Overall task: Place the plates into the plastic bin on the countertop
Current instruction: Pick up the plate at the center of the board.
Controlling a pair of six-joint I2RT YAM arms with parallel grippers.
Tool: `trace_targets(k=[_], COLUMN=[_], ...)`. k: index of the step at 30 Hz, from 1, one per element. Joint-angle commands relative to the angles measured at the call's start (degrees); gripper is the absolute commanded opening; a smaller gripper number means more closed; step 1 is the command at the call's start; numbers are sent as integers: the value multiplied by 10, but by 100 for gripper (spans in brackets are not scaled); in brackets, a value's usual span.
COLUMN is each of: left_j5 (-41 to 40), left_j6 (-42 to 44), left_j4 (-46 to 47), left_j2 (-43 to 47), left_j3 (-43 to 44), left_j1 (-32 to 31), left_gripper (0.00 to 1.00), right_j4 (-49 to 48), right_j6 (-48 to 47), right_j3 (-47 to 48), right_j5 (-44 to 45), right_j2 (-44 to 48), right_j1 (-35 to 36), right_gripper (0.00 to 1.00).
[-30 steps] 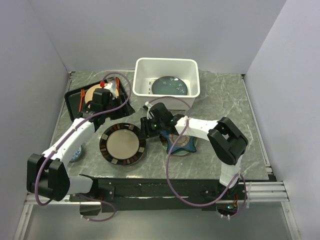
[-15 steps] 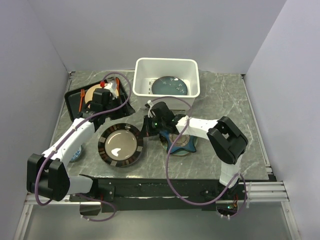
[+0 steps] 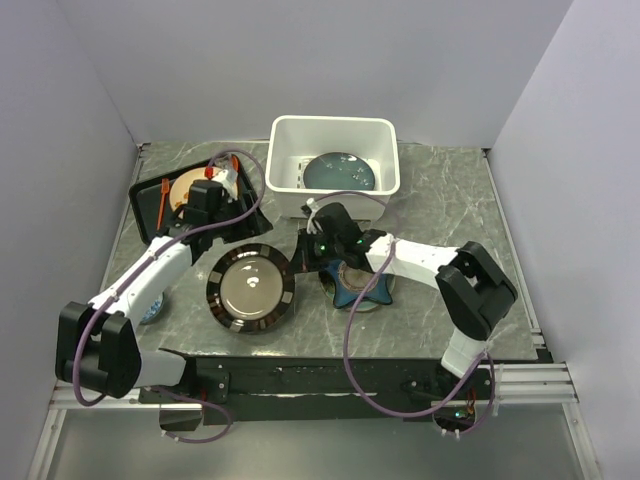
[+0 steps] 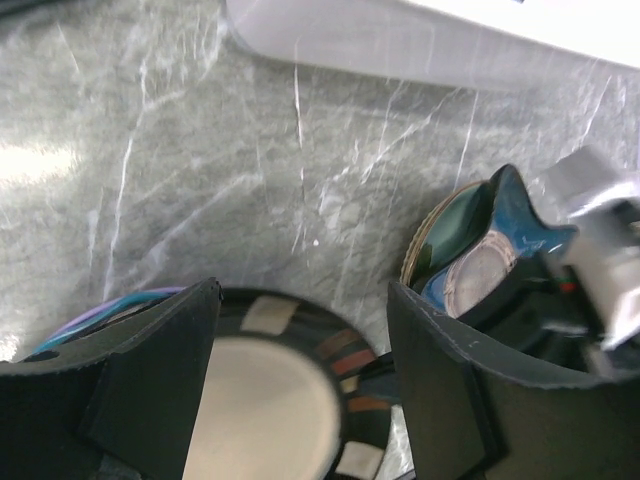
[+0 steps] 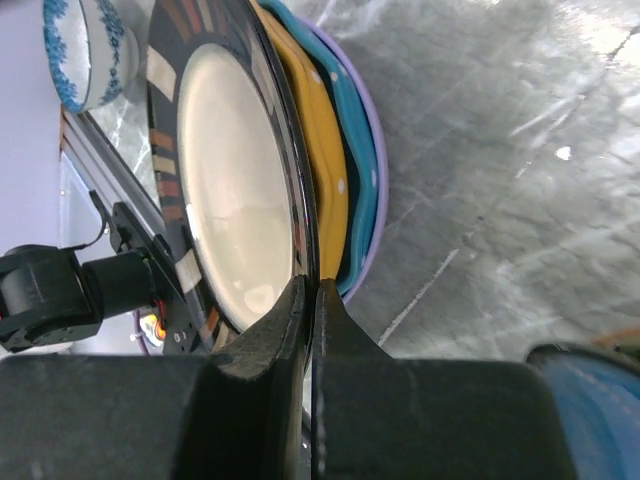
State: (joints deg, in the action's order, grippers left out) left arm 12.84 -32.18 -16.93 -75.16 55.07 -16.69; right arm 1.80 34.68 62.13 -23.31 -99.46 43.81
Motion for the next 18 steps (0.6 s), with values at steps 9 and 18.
trace_targets(k=[9,18], left_j5=[37,8], left_j6=[-12,-61], left_j4=[44,75], left_j2=[10,84], left_j3=[-52,-136], left_j1=[-4,-40], left_gripper=[70,64], right_j4=[-6,-64], right_j6=[-33,-8], right_j3=[-53,-92], right_j5=[37,7], right_j2=[61,42], right_j1=[-43,-68], right_gripper=[0,0])
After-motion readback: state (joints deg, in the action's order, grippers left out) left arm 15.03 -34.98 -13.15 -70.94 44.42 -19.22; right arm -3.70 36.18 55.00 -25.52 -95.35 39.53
